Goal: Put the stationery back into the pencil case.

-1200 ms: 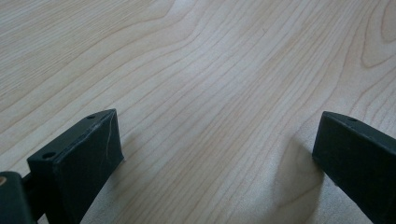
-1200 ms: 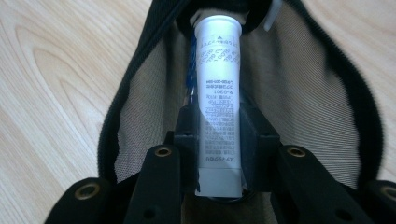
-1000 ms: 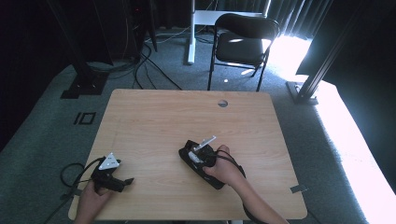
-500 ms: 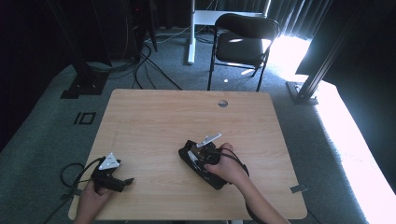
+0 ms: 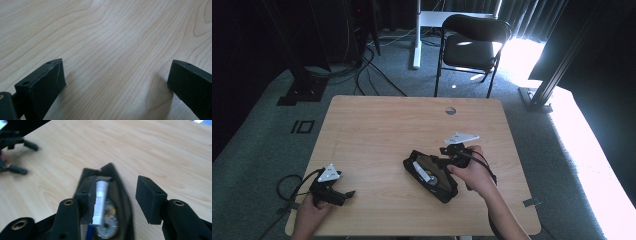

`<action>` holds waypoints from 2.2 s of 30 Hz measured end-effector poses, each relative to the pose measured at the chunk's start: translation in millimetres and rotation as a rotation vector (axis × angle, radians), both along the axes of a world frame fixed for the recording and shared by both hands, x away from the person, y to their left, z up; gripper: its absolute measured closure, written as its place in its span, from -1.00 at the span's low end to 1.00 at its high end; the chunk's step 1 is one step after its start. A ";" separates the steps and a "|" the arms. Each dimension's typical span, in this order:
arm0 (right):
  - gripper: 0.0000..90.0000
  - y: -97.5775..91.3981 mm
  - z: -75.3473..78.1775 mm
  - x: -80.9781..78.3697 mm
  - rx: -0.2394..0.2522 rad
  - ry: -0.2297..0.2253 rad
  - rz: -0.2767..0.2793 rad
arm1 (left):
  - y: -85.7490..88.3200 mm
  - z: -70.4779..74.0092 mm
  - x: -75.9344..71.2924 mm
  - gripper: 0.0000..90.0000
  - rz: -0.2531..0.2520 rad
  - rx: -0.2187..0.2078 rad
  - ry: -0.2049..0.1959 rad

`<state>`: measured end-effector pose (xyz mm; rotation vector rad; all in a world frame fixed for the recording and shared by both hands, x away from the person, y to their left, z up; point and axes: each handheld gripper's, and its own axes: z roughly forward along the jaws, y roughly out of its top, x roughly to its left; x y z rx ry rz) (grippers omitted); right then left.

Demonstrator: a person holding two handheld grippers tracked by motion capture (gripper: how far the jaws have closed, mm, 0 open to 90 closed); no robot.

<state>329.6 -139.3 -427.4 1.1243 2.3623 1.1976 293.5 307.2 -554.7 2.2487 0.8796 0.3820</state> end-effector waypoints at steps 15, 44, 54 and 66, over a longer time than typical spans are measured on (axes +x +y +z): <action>-0.01 -46.9 -9.0 -2.3 0.026 -0.040 -0.156 | 0.0 0.0 0.0 -0.97 0.000 0.000 0.000; -0.20 -117.4 -96.2 -17.1 -0.056 -0.023 -0.459 | 0.1 0.1 0.0 -0.97 -0.001 0.002 0.000; -0.30 -130.2 -107.8 -28.5 -0.068 -0.038 -0.522 | 0.0 0.0 -0.1 -0.97 0.000 0.001 0.001; -0.34 -148.8 -125.1 -55.1 -0.083 -0.003 -0.592 | 0.1 0.0 0.0 -0.97 -0.002 0.002 0.000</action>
